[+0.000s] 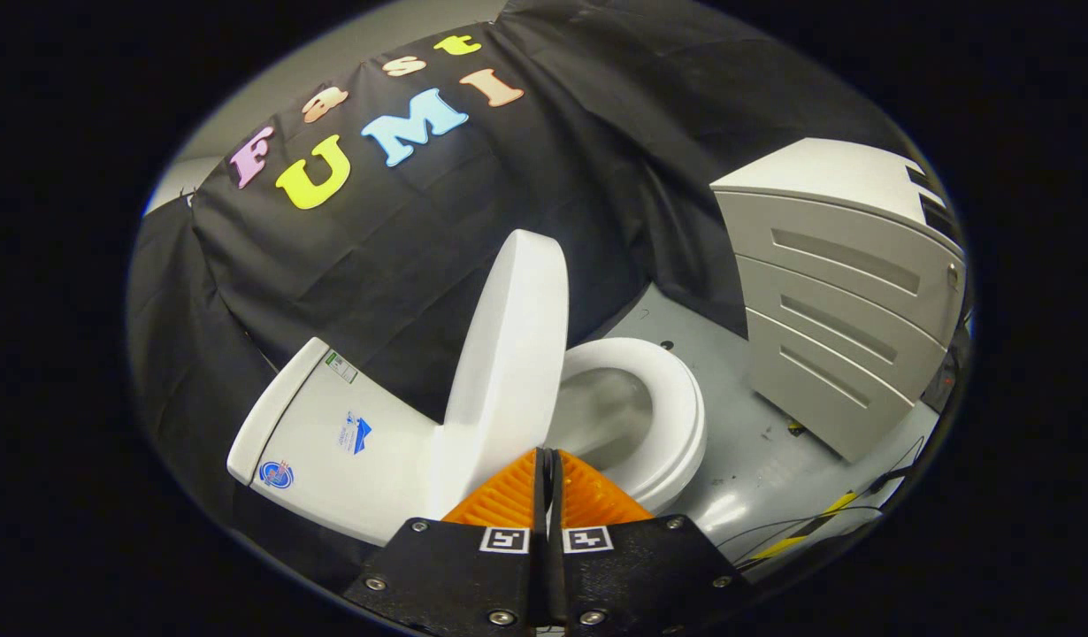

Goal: Open the toilet lid.

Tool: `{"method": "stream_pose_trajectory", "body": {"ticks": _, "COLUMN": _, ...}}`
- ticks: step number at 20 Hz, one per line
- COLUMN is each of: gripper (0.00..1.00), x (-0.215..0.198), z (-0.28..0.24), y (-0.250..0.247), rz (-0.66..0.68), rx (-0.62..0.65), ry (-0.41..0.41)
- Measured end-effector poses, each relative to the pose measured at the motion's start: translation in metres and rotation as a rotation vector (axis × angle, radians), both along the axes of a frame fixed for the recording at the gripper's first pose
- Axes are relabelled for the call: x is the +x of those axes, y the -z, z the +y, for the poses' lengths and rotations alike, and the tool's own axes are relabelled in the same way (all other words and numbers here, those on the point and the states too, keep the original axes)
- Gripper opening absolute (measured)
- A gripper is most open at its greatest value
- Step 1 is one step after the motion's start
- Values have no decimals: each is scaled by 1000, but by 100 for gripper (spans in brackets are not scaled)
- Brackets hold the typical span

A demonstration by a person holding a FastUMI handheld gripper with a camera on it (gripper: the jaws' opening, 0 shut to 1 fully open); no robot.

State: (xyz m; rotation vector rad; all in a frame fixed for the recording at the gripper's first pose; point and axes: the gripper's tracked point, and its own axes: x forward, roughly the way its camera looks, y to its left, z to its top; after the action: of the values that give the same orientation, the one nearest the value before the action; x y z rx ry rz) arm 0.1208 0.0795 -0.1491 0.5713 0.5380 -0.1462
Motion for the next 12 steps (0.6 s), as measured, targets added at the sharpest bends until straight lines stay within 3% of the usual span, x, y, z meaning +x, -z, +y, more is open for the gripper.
{"method": "stream_pose_trajectory", "body": {"ticks": 12, "gripper": 0, "x": 4, "z": 23, "y": -30, "rz": -17, "rx": -167, "ry": -55}}
